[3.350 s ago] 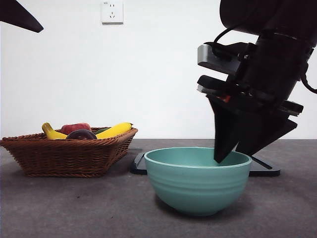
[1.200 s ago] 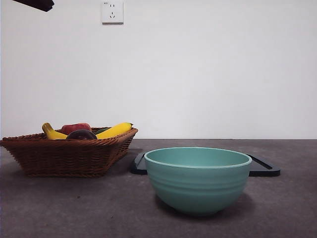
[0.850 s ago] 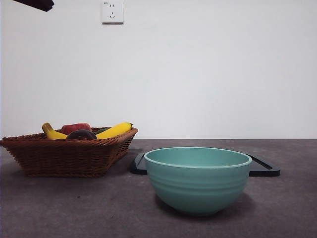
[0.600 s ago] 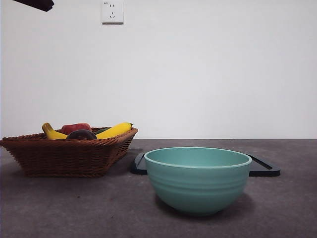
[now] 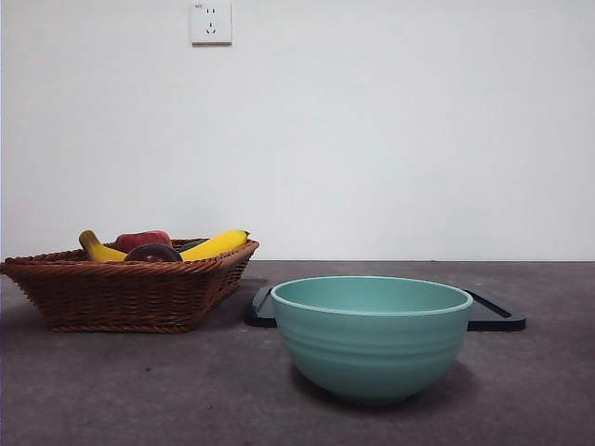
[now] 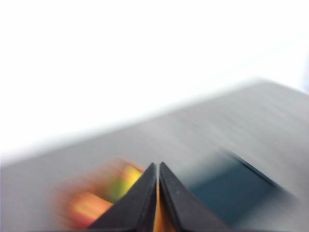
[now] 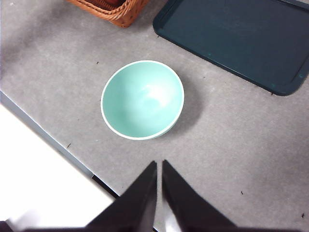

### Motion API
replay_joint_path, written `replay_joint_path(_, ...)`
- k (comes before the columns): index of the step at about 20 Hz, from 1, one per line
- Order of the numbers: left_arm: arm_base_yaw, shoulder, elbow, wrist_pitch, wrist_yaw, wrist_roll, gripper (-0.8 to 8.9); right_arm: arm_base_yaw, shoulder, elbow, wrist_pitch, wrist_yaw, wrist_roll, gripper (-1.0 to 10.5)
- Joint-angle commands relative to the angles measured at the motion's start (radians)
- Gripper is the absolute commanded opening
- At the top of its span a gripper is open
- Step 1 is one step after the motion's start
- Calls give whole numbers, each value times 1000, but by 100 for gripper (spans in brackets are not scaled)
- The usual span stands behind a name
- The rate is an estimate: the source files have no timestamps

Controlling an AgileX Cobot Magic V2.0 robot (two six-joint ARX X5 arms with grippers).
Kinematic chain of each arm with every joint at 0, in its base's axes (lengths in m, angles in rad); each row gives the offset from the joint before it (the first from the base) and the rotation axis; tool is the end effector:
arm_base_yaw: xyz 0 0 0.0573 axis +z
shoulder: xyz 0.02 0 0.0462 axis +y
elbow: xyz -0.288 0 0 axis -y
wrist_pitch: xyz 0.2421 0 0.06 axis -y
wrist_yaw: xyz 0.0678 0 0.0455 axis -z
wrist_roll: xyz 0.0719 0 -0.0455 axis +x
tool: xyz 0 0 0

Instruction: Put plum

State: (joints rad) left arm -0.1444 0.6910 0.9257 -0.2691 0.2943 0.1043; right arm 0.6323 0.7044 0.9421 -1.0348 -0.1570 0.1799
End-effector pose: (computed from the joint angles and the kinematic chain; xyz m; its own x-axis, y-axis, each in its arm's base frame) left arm 0.1515 -0.0431 0.3970 0.9047 -0.4247 -0.0329 0.4258 0.8999 0.0941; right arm 0.0891 0.0792 0.3060 0.4643 0.5340 -0.7065 -0.5578 0.7960 0.2351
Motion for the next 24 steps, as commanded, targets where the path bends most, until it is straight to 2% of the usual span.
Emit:
replay_joint_path(1,63,-84,-80,108,-117,28,7,6,6,16,9,0,-5,5)
replay_joint_path(5,163,-293,-306,220,-292,50,7,6,6,16,10,0,-5,5)
replay_joint_path(7,200,-385,-426,248,-327,53,7,6,6,16,10,0,-5,5)
replay_joint_path(11,258,-534,-631,246,-329,62,7,6,6,16,10,0,-5,5)
replay_joint_path(16,270,-653,-809,238,-330,59,7,6,6,16,10,0,-5,5)
replay_joint_path(24,268,-688,-914,214,-329,7,7,6,6,16,10,0,-5,5)
